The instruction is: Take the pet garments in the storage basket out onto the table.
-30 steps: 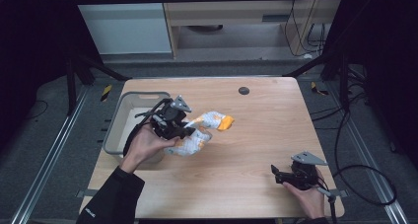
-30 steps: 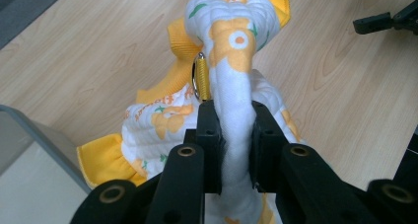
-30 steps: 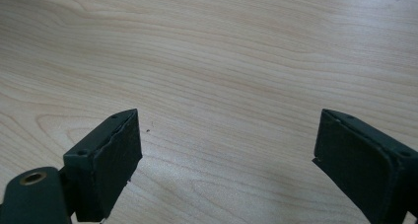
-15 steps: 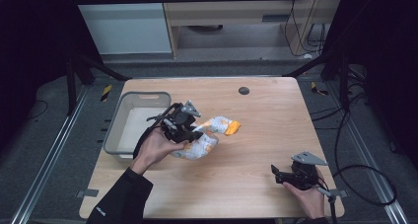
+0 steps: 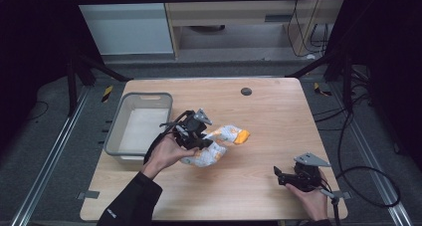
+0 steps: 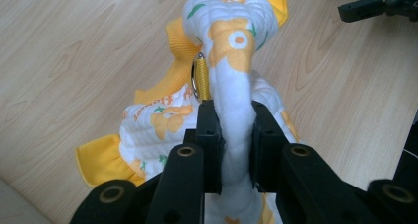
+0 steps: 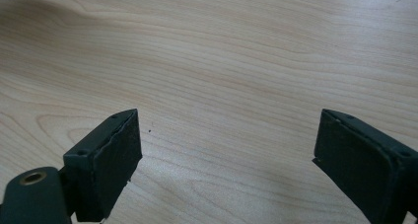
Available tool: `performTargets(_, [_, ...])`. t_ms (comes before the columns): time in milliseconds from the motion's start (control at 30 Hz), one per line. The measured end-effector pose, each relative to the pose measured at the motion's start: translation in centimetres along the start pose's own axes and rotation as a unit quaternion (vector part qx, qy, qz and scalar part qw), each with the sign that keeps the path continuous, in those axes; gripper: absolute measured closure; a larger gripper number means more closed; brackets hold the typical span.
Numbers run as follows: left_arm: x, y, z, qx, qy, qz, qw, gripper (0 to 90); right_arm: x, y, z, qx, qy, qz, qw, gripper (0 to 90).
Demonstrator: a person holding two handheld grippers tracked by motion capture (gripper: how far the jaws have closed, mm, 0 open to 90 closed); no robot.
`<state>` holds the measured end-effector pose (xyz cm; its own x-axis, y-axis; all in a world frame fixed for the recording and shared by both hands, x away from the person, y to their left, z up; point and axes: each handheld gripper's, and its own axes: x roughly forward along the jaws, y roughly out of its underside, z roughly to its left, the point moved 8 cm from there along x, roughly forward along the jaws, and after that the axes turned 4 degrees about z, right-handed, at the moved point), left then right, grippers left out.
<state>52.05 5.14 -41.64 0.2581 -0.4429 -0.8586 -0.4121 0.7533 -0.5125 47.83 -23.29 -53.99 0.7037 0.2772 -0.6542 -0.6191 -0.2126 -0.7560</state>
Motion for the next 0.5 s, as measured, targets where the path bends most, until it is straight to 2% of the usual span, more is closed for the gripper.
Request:
performTargets(333, [2.7,0.1,-1.2,0.012,0.017,0.02,0.9996,77.7,0.0,0.0,0.0,-0.001,0.0,0.0,1.0,10.6])
performTargets(500, [3.3,-0.1,-1.7,0.017,0.024,0.02,0.9994,77.6,0.0,0.0,0.0,-0.001,0.001,0.0,1.0,10.6])
